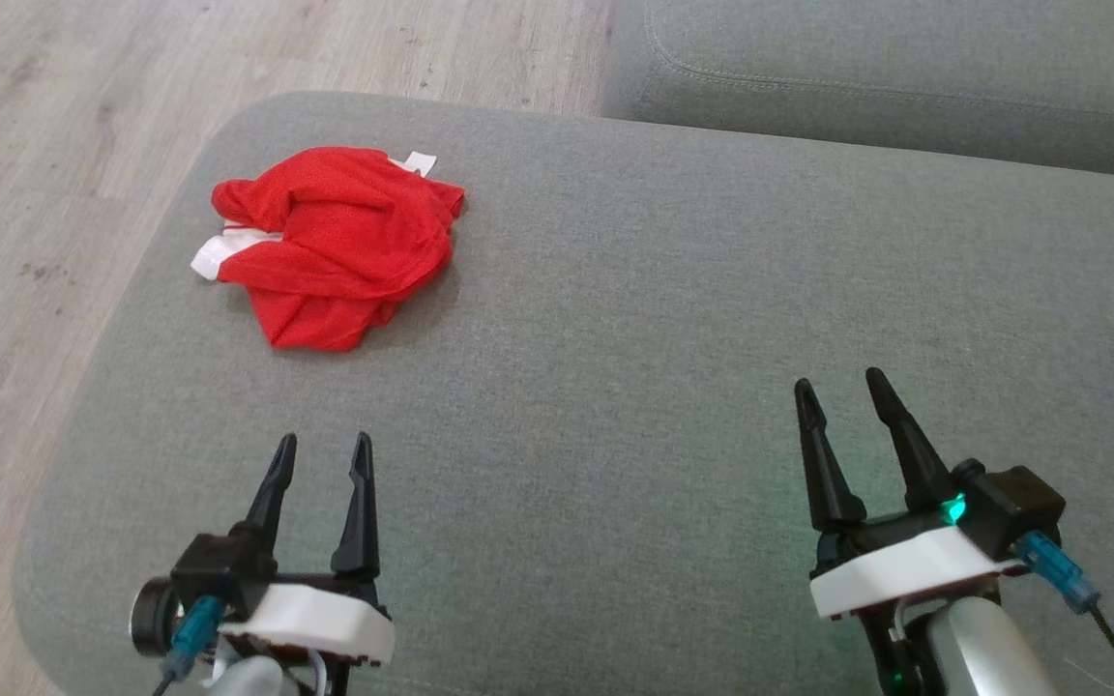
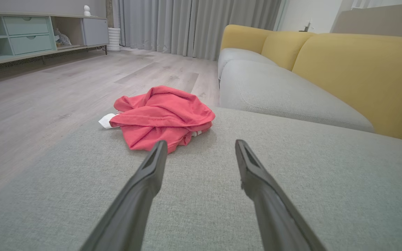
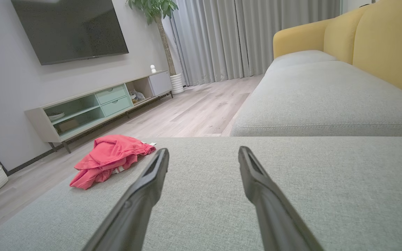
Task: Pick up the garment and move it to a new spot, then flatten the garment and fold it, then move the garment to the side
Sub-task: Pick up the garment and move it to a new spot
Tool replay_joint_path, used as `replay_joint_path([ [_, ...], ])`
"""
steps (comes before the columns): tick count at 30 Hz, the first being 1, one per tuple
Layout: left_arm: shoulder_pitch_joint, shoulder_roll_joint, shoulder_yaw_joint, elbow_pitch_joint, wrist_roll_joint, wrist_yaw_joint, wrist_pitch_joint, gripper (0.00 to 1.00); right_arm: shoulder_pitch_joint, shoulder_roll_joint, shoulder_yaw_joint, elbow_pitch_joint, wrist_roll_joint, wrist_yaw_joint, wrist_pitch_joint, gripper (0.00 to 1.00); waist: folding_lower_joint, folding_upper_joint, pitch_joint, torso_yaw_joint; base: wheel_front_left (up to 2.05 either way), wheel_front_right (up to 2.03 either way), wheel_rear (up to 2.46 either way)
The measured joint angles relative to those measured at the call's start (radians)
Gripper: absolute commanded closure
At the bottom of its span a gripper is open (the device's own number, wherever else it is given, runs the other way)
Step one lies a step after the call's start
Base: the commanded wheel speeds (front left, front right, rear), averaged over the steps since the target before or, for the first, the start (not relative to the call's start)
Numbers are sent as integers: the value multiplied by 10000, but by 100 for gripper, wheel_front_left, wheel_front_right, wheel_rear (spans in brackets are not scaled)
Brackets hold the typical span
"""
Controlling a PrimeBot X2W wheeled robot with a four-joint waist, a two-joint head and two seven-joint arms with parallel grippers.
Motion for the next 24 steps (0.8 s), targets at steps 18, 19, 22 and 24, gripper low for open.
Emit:
replay_joint_path([
  [18, -4276, 861, 504, 2203, 520, -1620, 1735, 0, -983, -4, 125, -299, -915, 2, -2, 0, 3, 0, 2181, -577, 0, 0, 0],
  [19, -4638, 905, 516, 2441, 477, -1716, 1942, 0, -1053, -4, 107, -330, -915, 2, 0, 0, 3, 0, 2377, -631, 0, 0, 0],
  [22, -5606, 1024, 523, 3310, 420, -2079, 2452, 0, -1201, -6, 69, -385, -1014, 2, -2, 0, 4, 0, 2938, -796, 0, 0, 0],
  [24, -6161, 974, 640, 3866, 63, -2447, 2736, 0, -1315, -4, 35, -401, -1041, 0, 0, 0, 3, 0, 3263, -903, 0, 0, 0],
])
